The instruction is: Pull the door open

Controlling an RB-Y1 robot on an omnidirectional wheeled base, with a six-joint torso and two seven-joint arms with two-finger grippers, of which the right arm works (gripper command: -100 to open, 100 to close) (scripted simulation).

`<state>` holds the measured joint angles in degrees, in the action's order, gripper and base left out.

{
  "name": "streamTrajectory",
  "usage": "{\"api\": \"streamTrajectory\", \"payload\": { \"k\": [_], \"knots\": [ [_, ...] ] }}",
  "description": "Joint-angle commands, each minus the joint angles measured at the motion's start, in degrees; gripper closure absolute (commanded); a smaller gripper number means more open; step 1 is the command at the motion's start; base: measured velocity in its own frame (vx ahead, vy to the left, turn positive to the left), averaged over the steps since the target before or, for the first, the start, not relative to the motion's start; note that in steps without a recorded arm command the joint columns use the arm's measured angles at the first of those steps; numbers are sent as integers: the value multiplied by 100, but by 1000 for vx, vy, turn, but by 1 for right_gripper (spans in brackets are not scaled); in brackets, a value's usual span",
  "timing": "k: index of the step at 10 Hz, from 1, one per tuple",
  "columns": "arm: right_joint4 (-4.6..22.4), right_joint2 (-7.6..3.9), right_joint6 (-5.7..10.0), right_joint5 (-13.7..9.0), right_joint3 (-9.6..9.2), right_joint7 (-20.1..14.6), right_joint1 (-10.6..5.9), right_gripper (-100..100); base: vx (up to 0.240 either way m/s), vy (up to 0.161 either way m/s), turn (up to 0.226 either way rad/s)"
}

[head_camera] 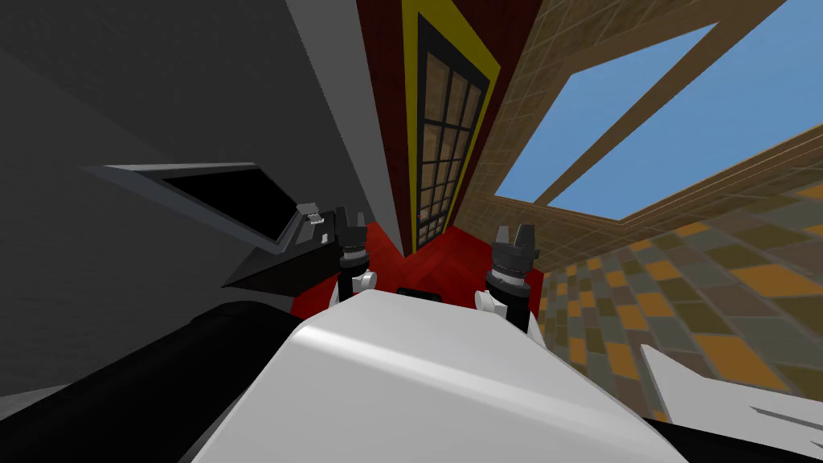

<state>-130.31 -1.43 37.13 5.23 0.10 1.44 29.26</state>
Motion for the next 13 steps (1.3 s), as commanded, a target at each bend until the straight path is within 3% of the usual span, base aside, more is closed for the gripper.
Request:
{"api": "streamTrajectory", "payload": {
  "k": [1, 13],
  "knots": [
    [164, -39, 16, 12, -33, 174, -46, -100, 15, -23, 76],
    [1416, -226, 135, 102, -284, 1491, -394, -100, 55, -29, 80]
  ]
}}
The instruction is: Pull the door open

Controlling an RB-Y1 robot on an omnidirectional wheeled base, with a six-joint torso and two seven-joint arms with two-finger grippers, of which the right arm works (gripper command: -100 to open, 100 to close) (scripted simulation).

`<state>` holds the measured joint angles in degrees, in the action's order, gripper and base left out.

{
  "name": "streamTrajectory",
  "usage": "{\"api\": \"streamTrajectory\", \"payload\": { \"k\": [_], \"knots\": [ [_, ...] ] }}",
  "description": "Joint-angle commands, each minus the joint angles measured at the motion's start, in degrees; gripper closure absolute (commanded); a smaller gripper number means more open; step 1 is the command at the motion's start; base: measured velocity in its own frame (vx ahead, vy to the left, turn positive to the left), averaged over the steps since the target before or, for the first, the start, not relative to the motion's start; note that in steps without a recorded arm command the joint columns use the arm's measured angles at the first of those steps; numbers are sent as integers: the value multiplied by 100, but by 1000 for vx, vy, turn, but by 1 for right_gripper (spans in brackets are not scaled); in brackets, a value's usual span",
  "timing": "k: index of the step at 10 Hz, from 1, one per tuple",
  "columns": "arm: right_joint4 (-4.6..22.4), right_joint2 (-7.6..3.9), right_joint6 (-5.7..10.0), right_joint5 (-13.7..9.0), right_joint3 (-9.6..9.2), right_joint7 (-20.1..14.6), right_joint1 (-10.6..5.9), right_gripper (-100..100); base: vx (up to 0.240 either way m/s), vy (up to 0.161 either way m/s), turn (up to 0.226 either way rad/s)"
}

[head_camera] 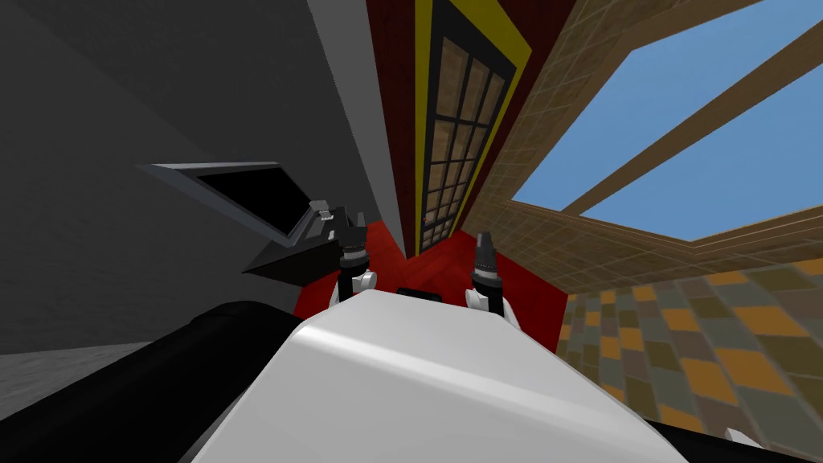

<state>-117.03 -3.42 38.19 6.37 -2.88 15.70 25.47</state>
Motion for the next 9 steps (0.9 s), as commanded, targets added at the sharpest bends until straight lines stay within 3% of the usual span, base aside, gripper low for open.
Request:
{"api": "streamTrajectory", "payload": {
  "k": [1, 9],
  "knots": [
    [201, -38, 41, -5, -9, 183, -47, -100, 48, -26, 93],
    [1153, -105, 133, 64, -201, 1190, -313, -100, 61, -34, 83]
  ]
}}
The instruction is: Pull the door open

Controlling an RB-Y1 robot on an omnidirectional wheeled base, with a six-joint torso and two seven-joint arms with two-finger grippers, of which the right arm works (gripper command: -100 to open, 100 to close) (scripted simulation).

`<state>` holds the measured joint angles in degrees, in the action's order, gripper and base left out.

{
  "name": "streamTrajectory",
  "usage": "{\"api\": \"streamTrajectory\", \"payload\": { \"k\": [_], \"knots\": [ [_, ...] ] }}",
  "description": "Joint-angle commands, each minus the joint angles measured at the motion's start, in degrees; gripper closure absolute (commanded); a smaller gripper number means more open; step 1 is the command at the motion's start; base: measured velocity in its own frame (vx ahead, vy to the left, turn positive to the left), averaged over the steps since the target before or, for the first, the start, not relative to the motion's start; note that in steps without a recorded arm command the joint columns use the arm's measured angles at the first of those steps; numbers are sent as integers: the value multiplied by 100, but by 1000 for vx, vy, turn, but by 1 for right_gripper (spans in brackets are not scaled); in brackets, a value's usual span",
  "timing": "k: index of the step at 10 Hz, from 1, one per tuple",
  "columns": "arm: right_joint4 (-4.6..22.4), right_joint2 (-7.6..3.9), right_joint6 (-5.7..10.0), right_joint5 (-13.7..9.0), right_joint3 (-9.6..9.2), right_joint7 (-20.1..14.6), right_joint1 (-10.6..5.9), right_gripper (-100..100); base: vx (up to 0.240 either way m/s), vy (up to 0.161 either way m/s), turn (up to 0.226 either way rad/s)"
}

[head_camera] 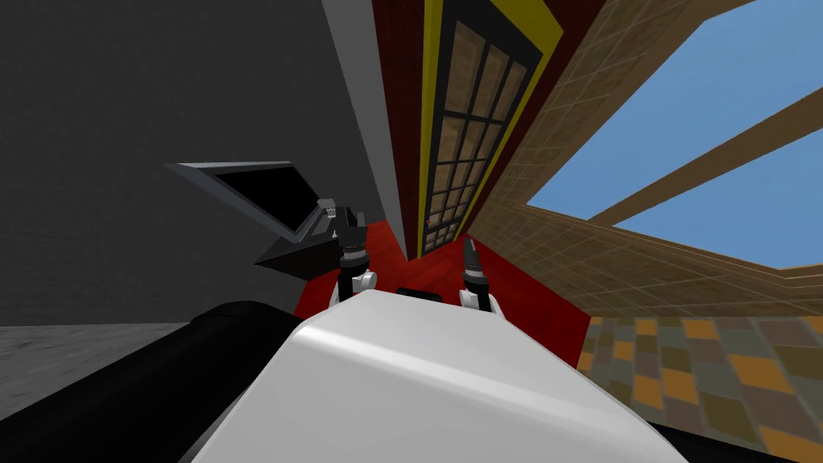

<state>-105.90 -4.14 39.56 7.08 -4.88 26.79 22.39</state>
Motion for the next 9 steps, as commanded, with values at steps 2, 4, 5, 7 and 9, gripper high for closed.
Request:
{"api": "streamTrajectory", "payload": {
  "k": [2, 4, 5, 7, 9],
  "knots": [
    [298, -43, 21, 12, -52, 354, -76, -100, 63, -39, 87],
    [562, -49, 47, 32, -106, 634, -150, -100, 68, -45, 95],
    [694, -52, 59, 41, -132, 774, -187, -100, 64, -44, 97],
    [961, -54, 86, 61, -187, 1057, -262, -100, 64, -45, 87],
    [1233, -51, 112, 80, -242, 1346, -338, -100, 72, -50, 82]
  ]
}}
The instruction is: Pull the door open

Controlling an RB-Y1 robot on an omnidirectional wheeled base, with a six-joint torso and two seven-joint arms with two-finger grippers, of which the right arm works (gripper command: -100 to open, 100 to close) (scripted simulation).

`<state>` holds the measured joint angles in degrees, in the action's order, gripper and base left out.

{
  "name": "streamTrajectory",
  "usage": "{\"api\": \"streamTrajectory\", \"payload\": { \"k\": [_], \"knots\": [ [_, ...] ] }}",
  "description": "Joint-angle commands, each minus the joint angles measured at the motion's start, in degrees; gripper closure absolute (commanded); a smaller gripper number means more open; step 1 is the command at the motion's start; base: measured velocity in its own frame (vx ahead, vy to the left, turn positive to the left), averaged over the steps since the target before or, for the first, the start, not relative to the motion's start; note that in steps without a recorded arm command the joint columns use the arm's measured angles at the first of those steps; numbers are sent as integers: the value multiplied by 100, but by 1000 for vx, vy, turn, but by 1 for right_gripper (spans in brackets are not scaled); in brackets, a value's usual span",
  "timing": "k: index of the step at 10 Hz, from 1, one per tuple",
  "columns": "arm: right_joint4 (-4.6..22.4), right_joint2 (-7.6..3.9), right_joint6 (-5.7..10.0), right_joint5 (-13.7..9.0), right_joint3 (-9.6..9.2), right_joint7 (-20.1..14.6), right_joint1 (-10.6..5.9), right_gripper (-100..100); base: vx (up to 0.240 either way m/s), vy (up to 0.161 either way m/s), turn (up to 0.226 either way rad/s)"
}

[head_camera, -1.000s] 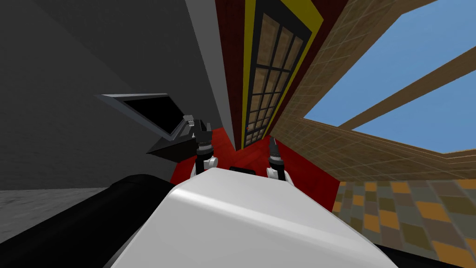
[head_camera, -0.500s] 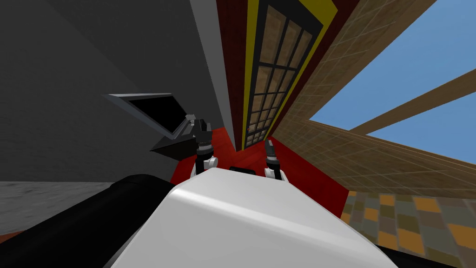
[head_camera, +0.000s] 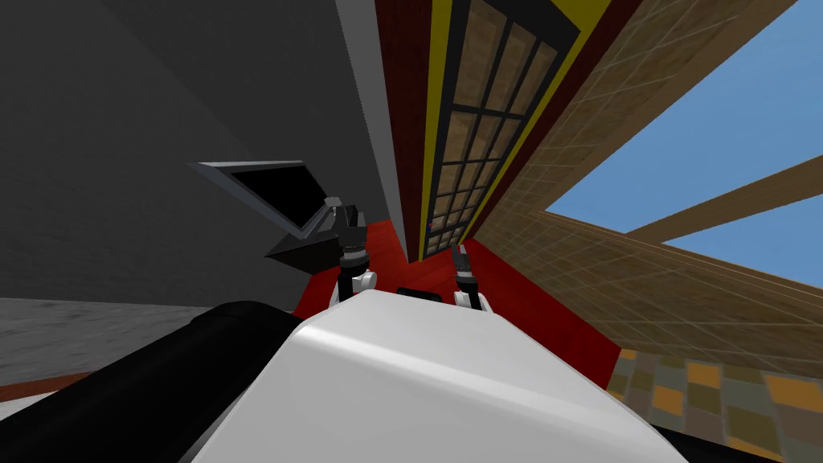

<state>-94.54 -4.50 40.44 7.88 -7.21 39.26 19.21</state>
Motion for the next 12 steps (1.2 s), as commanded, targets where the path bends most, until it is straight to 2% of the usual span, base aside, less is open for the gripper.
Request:
{"api": "streamTrajectory", "payload": {
  "k": [1, 11, 12],
  "knots": [
    [232, -13, 37, 10, -36, 243, -58, -100, 63, -52, 94],
    [1575, 62, 170, 108, -310, 1672, -433, -100, 68, -53, 86],
    [1575, 62, 170, 108, -310, 1672, -433, -100, 42, -32, 17]
  ]
}}
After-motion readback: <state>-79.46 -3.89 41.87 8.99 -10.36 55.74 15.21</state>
